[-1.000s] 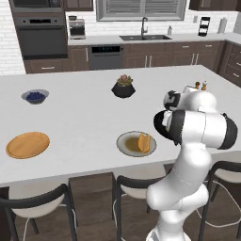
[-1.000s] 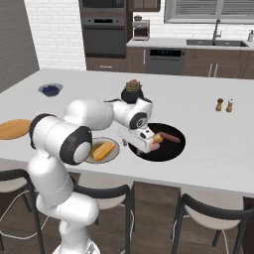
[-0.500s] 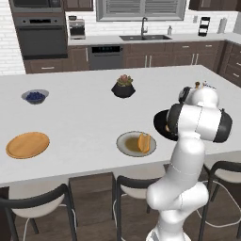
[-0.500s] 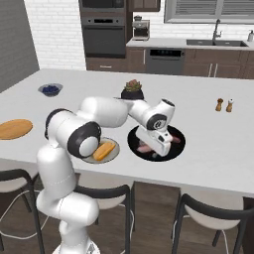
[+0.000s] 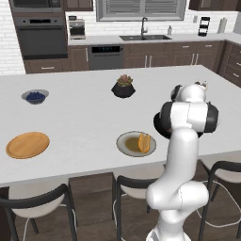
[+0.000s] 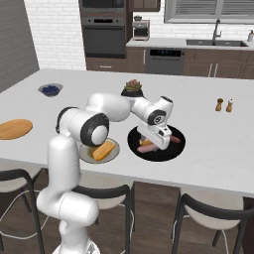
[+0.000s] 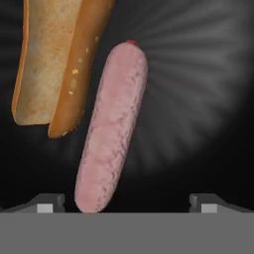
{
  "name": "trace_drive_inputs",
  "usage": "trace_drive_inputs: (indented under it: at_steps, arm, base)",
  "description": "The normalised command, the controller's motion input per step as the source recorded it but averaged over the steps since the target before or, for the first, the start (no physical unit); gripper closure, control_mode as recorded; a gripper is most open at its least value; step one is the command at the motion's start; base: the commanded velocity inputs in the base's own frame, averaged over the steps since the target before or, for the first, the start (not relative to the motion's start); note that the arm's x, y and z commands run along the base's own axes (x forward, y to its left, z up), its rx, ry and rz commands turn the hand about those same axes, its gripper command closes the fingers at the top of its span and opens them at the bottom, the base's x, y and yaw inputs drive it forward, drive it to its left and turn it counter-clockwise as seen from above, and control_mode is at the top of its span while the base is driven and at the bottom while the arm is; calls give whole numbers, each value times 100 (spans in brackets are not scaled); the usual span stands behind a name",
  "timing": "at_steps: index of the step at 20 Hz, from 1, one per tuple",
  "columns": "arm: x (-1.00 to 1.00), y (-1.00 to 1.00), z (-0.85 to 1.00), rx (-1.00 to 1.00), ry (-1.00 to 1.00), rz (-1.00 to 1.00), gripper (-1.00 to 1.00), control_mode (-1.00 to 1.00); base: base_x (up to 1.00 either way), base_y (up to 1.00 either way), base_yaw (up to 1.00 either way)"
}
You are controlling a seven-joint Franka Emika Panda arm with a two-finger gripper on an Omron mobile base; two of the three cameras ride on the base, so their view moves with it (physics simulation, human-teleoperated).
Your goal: Place one bun and one sausage from the bowl on each plate.
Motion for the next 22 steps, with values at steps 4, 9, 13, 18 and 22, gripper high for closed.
trace_drive_inputs:
  at_steps: [4,9,13,18,22]
  arm:
    - [55,1,-43,-1,3,2,-100,-100]
    - [3,12,-31,0,10,1,-100,-100]
    - [-12,34,-11,0,6,0,-100,-100]
    - [-30,32,-1,0,0,0,-100,-100]
    - [-23,12,-5,0,0,0,-100,-100]
  base:
    - [0,0,0]
    - [0,0,0]
    - [0,0,0]
    - [0,0,0]
    - [0,0,0]
